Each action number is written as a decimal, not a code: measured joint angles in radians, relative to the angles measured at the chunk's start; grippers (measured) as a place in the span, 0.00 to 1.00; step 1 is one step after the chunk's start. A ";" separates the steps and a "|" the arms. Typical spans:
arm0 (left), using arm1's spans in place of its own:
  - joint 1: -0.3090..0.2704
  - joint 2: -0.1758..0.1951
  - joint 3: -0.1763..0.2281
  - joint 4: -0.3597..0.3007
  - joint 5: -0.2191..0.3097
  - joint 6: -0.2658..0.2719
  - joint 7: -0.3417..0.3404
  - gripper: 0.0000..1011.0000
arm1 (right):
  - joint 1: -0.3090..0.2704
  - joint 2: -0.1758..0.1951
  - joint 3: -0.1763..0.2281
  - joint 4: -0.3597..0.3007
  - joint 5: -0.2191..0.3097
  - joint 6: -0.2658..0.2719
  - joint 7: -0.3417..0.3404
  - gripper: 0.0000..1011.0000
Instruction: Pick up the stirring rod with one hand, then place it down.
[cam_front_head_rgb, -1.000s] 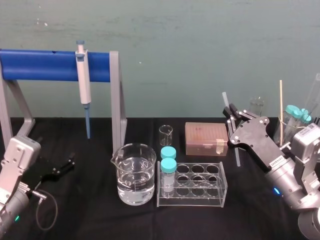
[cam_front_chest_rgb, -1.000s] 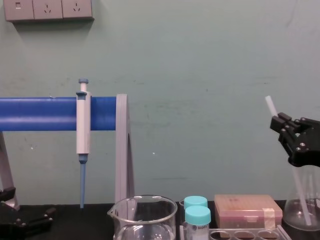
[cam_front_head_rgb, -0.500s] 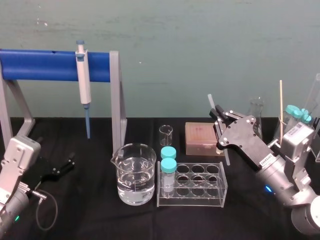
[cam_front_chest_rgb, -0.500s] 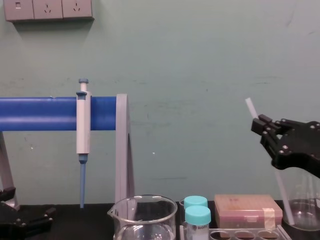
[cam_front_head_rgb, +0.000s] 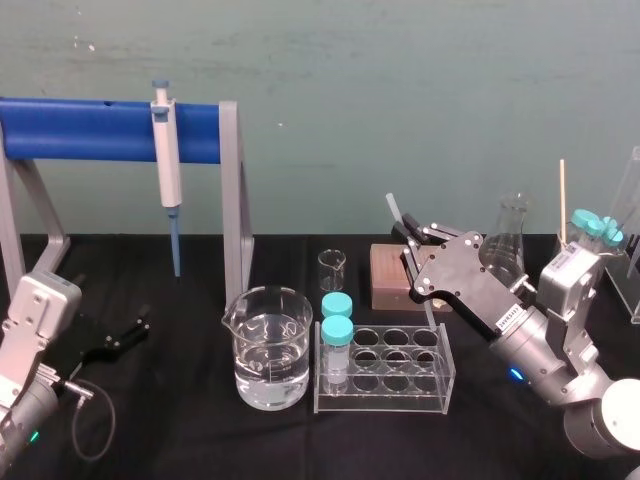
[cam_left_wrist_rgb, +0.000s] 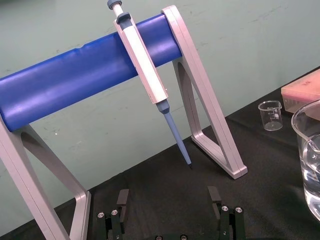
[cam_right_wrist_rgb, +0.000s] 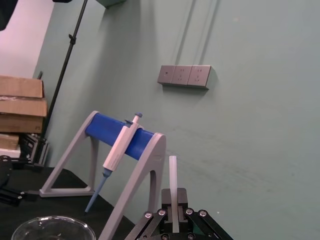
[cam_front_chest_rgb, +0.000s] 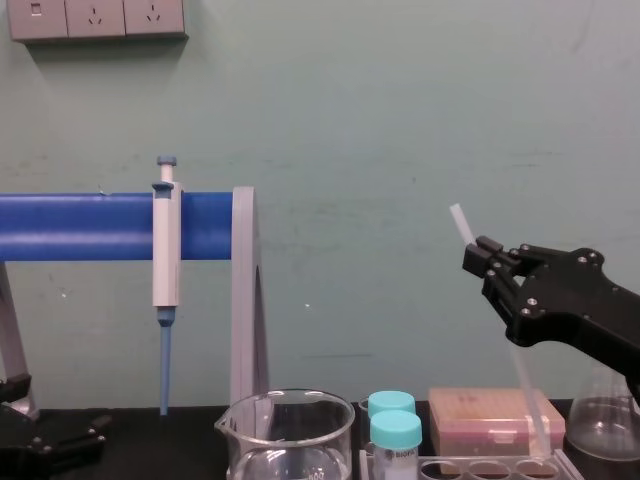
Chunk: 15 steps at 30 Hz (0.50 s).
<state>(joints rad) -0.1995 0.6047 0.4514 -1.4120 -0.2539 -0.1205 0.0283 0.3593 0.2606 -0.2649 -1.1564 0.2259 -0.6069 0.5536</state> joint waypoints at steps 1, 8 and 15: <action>0.000 0.000 0.000 0.000 0.000 0.000 0.000 0.99 | 0.003 -0.001 -0.002 0.005 0.003 0.000 0.004 0.06; 0.000 0.000 0.000 0.000 0.000 0.000 0.000 0.99 | 0.025 -0.006 -0.015 0.048 0.050 0.004 0.045 0.06; 0.000 0.000 0.000 0.000 0.000 0.000 0.000 0.99 | 0.032 -0.008 -0.022 0.070 0.079 0.013 0.063 0.06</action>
<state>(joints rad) -0.1995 0.6047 0.4514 -1.4120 -0.2539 -0.1205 0.0283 0.3916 0.2530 -0.2866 -1.0860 0.3048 -0.5940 0.6169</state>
